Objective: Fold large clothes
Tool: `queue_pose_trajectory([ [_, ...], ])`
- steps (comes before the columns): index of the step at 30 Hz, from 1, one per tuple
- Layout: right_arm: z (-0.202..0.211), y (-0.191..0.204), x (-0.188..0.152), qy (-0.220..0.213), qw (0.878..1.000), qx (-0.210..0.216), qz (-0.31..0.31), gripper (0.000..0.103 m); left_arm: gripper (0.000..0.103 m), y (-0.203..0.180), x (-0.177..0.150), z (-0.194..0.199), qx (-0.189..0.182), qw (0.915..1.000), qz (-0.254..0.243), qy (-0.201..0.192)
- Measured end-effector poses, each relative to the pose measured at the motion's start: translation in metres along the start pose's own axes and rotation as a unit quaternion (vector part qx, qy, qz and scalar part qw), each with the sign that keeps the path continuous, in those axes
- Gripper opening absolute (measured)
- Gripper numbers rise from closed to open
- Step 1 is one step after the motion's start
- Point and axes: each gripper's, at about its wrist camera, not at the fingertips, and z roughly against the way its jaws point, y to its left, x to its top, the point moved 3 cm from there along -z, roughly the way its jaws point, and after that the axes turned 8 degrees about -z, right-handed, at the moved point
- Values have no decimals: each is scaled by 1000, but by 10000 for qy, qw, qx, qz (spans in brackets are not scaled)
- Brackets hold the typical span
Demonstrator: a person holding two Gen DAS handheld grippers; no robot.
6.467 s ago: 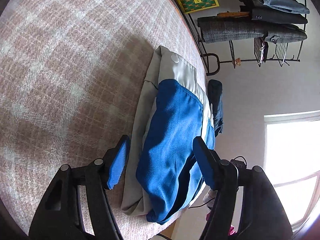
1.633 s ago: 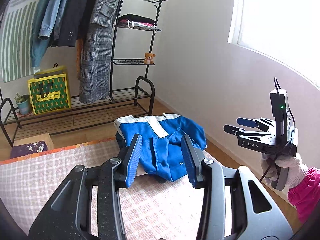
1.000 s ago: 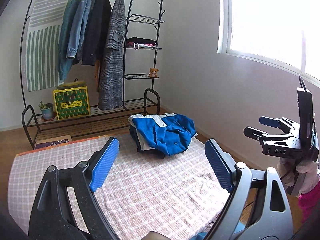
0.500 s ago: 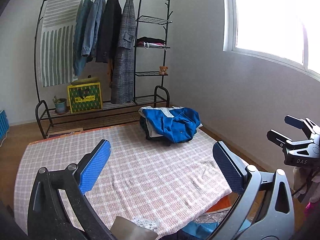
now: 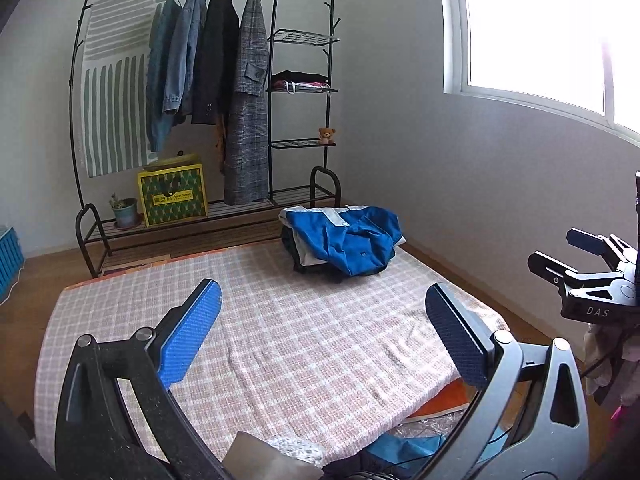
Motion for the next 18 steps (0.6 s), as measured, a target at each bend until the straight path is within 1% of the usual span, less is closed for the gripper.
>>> queue_pose_trajectory([
  [18, -3, 9, 0, 24, 9999, 148, 9, 103, 103, 1, 1, 4, 62, 10000, -45, -63],
])
